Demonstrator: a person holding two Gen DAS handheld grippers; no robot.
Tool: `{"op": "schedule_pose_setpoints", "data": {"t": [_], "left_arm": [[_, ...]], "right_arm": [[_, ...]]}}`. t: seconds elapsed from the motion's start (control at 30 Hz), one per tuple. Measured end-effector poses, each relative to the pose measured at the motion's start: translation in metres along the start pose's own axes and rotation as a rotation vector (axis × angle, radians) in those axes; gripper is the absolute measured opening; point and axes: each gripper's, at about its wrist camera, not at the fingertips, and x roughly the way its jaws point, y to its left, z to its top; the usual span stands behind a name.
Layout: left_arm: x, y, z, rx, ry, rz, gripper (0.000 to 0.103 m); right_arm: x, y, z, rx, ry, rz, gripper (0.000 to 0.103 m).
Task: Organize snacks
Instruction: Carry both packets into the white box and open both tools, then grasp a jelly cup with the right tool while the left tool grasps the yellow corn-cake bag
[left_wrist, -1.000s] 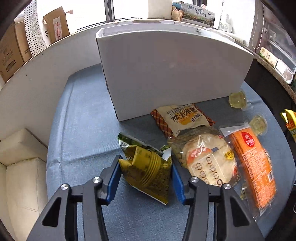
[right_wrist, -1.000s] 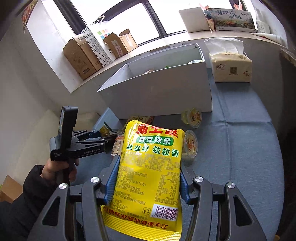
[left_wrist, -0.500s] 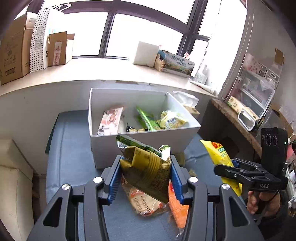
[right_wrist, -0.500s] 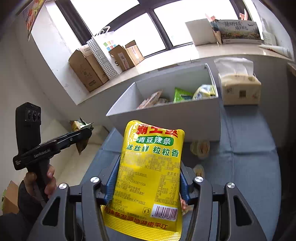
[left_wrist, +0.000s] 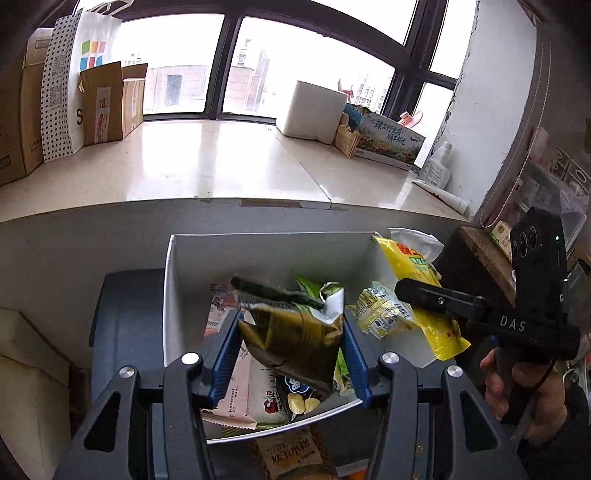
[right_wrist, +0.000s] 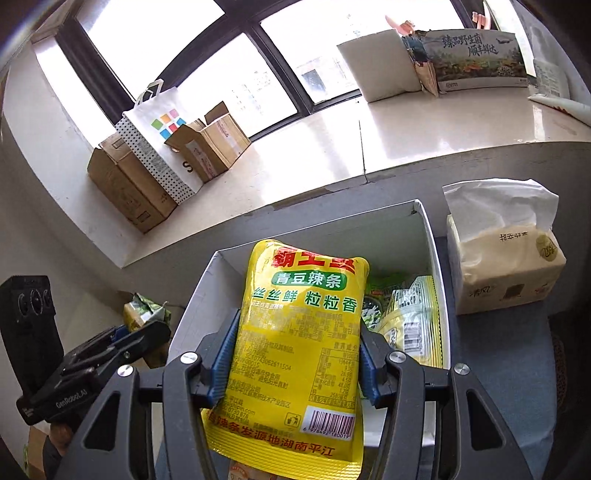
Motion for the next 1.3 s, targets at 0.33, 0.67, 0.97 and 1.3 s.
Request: {"op": "schedule_pose_setpoints", "data": {"t": [0.33,0.67,0.97,1.3], "left_arm": [[0.007,0.016,-0.021,-0.032,0.012,0.018,0.103],[-0.050,0.012,-0.022,-0.043,-0.076,0.023,0.103],[-0.120,-0.016,-0.101,0.029,-0.136,-0.017,0.103],[-0.117,-0.051,-0.205,0.013,-0.041,-0.013,0.103]], "right_arm": [[0.002,-0.011,0.001,0.029,-0.046,-0.016,0.101],[-0.044,0.028,-0.024,-0.123,-0.101,-0.048,0.103],[-0.111,0.021,-0.106,-0.110,-0.176,-0.014,0.103],[-0.124,-0.026,-0.210,0.070,-0.141,-0.030,0.103]]}}
